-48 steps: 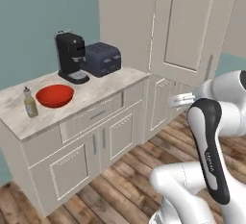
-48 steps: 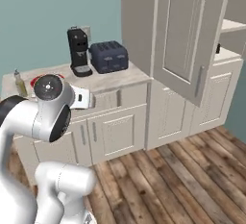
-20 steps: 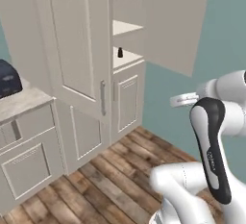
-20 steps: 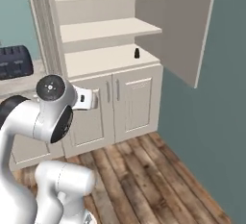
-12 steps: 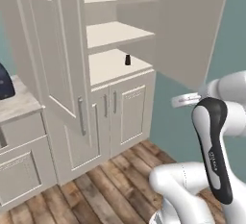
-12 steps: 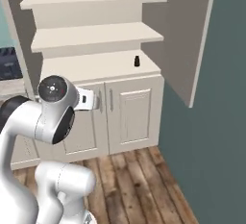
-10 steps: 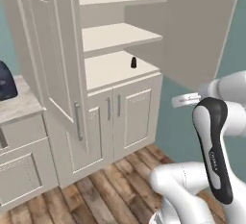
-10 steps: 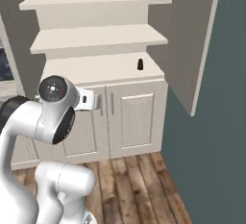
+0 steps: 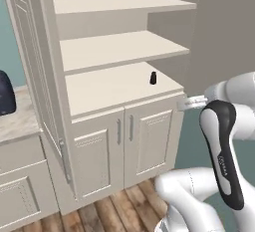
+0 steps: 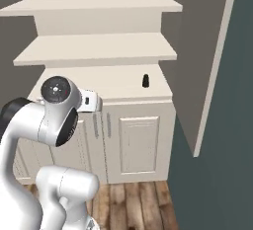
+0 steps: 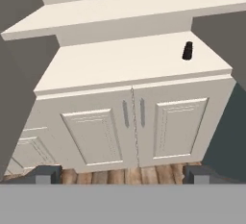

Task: Retrieve the bottle and the shaker from the cabinet and place them next to the mixing bowl on the counter. Then add garlic from the fridge to the mixing bowl.

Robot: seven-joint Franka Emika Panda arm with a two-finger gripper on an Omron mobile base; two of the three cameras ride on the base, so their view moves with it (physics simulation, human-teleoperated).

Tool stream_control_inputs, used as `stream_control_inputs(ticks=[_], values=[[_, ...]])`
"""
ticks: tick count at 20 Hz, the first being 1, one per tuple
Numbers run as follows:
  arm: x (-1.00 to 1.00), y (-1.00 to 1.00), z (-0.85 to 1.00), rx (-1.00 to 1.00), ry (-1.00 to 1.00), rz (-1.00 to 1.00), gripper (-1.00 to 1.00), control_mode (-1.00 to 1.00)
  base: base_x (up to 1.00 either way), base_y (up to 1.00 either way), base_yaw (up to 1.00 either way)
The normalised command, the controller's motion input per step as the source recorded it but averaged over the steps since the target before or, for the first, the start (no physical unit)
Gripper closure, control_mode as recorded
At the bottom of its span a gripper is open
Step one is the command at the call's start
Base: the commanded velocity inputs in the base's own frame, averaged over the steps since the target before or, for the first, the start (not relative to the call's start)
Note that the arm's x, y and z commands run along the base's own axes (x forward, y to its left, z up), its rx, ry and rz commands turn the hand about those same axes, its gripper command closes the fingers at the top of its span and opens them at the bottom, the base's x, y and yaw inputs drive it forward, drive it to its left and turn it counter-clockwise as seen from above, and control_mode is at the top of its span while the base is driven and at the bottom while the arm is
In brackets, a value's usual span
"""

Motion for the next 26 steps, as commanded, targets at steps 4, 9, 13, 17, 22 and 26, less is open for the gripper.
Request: stream_control_inputs(ticks=[4, 9, 13, 17, 22, 26], values=[[0.0, 0.0, 0.0, 0.0, 0.0, 0.0, -1.0, 1.0, 0.49, -0.01, 0.01], [0.0, 0.0, 0.0, 0.0, 0.0, 0.0, -1.0, 1.0, 0.51, 0.0, -0.13], [0.0, 0.0, 0.0, 0.0, 0.0, 0.0, -1.0, 1.0, 0.67, -0.11, -0.2], [0.0, 0.0, 0.0, 0.0, 0.0, 0.0, -1.0, 1.0, 0.61, -0.2, -0.18], [0.0, 0.0, 0.0, 0.0, 0.0, 0.0, -1.0, 1.0, 0.81, -0.35, 0.06], [0.0, 0.0, 0.0, 0.0, 0.0, 0.0, -1.0, 1.0, 0.62, -0.35, 0.24]])
